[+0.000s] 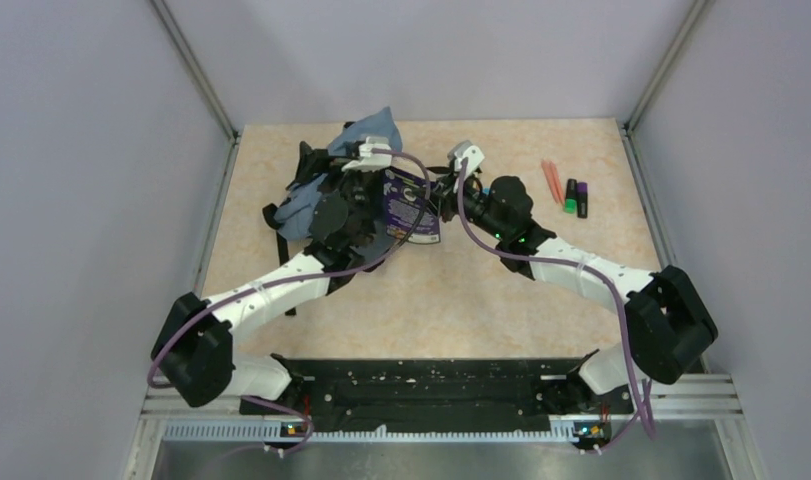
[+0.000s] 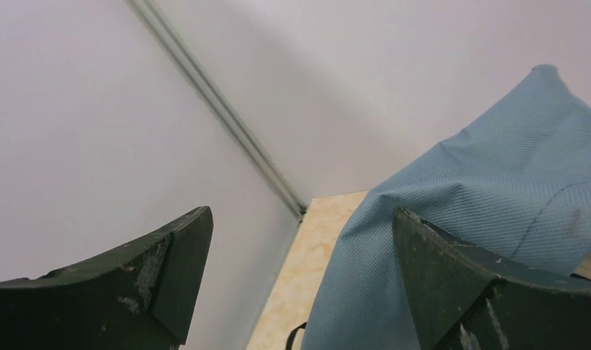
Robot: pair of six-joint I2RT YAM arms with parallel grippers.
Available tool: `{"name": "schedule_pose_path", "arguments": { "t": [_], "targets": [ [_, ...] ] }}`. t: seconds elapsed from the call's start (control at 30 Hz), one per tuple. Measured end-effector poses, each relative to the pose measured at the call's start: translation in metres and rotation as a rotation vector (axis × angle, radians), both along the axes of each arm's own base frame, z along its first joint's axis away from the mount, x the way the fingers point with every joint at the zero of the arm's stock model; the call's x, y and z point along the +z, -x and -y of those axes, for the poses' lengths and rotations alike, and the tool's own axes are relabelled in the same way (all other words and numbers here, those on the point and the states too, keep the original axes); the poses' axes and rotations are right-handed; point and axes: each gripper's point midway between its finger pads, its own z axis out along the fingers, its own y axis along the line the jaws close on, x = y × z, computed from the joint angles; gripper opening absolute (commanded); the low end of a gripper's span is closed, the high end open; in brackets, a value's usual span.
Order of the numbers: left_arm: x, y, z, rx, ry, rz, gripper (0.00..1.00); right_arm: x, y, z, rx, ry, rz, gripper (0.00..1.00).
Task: Pack the student bag
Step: Place the book in the student bag.
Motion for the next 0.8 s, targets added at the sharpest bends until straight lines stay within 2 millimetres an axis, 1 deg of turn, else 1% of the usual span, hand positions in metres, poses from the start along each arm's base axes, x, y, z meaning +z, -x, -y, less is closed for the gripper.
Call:
{"name": "schedule_pose_path", "arguments": {
  "t": [0.07, 0.17, 0.27, 0.43, 0.5, 0.63, 0.7, 0.73, 0.8],
  "targets": [
    [-0.001, -0.009, -0.005, 0.049, -0.014, -0.017, 0.98, -0.001, 0.001, -0.001, 0.005, 0.001, -0.005, 0.00],
    [-0.007, -0.017, -0.007, 0.054, -0.014, -0.062, 0.96, -0.001, 0.002, -0.002, 0.010, 0.002, -0.005, 0.00],
    [-0.010, -0.024, -0.004, -0.025, 0.030, -0.121, 0.95, -0.002, 0.002, -0.002, 0.017, 0.005, -0.003, 0.00],
    [-0.011, -0.025, -0.011, -0.156, 0.175, -0.199, 0.96, -0.004, 0.005, -0.007, 0.043, 0.008, -0.011, 0.00],
    [-0.017, -0.024, -0.012, -0.201, 0.229, -0.245, 0.95, -0.006, 0.004, -0.012, 0.051, 0.009, -0.030, 0.00],
    [-0.038, -0.022, -0.011, -0.263, 0.311, -0.361, 0.95, -0.012, 0.002, -0.022, 0.046, -0.018, -0.105, 0.00],
    [-0.048, -0.021, -0.014, -0.276, 0.346, -0.418, 0.93, -0.010, -0.002, -0.026, 0.033, -0.045, -0.150, 0.00],
    [-0.050, -0.020, -0.015, -0.280, 0.357, -0.438, 0.92, -0.009, -0.005, -0.028, 0.024, -0.061, -0.175, 0.00],
    [-0.055, -0.020, -0.016, -0.296, 0.388, -0.475, 0.85, -0.007, -0.011, -0.030, -0.003, -0.093, -0.227, 0.00]
  ]
}}
